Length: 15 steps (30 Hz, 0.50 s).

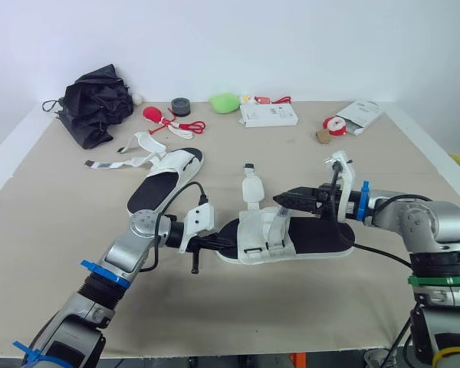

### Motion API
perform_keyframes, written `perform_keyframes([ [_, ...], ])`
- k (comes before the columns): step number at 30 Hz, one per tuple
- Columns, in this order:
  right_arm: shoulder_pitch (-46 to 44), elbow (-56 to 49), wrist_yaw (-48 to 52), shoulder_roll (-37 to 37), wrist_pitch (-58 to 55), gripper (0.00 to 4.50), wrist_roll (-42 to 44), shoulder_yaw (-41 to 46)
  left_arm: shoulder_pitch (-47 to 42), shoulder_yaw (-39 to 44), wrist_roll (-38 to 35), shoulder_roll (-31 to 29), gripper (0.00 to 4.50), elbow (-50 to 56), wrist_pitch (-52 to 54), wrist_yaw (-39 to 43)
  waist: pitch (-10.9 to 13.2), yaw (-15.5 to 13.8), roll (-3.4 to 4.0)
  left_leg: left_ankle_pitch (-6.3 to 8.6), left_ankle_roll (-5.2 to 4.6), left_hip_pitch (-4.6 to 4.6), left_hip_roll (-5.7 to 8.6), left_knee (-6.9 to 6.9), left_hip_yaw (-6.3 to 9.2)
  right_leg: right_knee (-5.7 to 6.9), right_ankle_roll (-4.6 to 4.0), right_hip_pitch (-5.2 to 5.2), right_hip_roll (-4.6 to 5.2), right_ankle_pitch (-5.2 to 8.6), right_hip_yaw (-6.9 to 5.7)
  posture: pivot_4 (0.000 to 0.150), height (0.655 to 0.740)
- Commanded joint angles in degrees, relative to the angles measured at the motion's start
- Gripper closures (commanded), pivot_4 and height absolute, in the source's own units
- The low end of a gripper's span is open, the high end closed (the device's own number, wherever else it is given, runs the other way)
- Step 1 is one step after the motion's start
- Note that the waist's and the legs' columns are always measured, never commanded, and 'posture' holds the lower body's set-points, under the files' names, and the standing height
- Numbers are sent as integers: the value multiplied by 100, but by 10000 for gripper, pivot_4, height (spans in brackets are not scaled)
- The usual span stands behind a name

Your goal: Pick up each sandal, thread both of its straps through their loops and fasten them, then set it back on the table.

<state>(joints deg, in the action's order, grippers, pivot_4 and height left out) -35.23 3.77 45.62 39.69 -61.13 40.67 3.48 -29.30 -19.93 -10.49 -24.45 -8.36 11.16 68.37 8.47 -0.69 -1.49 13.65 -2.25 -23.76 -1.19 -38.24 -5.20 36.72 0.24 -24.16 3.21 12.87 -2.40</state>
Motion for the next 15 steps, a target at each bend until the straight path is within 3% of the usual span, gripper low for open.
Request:
perform_keyframes([
  [1, -104, -119, 18, -29, 26, 1226, 2, 110, 218, -283, 351, -82, 45000, -387, 190, -61, 0, 0, 0, 0, 0, 0, 0, 0, 0, 0, 0, -1, 0, 0, 1, 1500, 7400],
  [3, -115, -118, 28, -63, 6, 3469, 28, 175, 215, -273, 351, -86, 45000, -392, 190, -68, 0, 0, 0, 0, 0, 0, 0, 0, 0, 0, 0, -1, 0, 0, 0, 1500, 7400],
  [6, -109, -130, 48, -104, 38, 12744, 50, 237, 233, -265, 349, -100, 45000, -381, 185, -70, 0, 0, 0, 0, 0, 0, 0, 0, 0, 0, 0, -1, 0, 0, 0, 1500, 7400],
  [10, -70, -262, 165, -93, 41, 30298, 98, 260, 260, -279, 351, -93, 45000, -361, 187, -76, 0, 0, 0, 0, 0, 0, 0, 0, 0, 0, 0, -1, 0, 0, 0, 1500, 7400],
  [11, -74, -273, 187, -120, 9, 37631, 153, 304, 259, -281, 352, -87, 45000, -362, 190, -79, 0, 0, 0, 0, 0, 0, 0, 0, 0, 0, 0, -1, 0, 0, 0, 1500, 7400],
  [12, -72, -292, 203, -111, -16, 39536, 166, 309, 257, -281, 353, -83, 45000, -365, 190, -83, 0, 0, 0, 0, 0, 0, 0, 0, 0, 0, 0, 0, 0, 0, 0, 1500, 7400],
  [13, -62, -314, 209, -98, -6, 44850, 154, 299, 257, -279, 350, -82, 45000, -364, 192, -85, 0, 1, 1, 0, 0, 0, 0, 0, 0, 0, 0, -1, 0, 0, 0, 1500, 7400],
  [15, -70, -326, 241, -82, -16, 44850, 167, 298, 237, -273, 350, -68, 45000, -385, 192, -98, 0, 0, 0, 0, 0, 0, 0, 0, 0, 0, 0, 0, 0, 0, 0, 1500, 7400],
])
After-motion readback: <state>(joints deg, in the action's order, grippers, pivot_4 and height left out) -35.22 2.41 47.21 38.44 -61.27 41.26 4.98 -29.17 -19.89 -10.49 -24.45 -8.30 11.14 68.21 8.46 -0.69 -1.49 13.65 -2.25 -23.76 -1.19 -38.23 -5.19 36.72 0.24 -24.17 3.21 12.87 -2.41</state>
